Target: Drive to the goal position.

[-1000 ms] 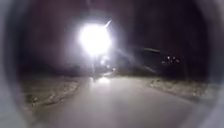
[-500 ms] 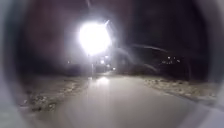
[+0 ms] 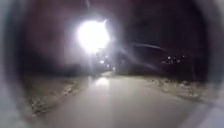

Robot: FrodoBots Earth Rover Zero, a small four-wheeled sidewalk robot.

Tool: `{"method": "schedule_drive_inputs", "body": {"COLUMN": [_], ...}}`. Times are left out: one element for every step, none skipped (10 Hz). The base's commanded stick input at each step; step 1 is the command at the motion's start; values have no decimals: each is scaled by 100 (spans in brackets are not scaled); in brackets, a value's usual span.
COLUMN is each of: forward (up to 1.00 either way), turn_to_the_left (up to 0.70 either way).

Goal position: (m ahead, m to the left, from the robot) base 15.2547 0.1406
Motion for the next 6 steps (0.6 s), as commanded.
{"method": "schedule_drive_inputs", "body": {"forward": [100,100,100,100,100,100], "turn_to_the_left": [5,9,10,8,4,4]}}
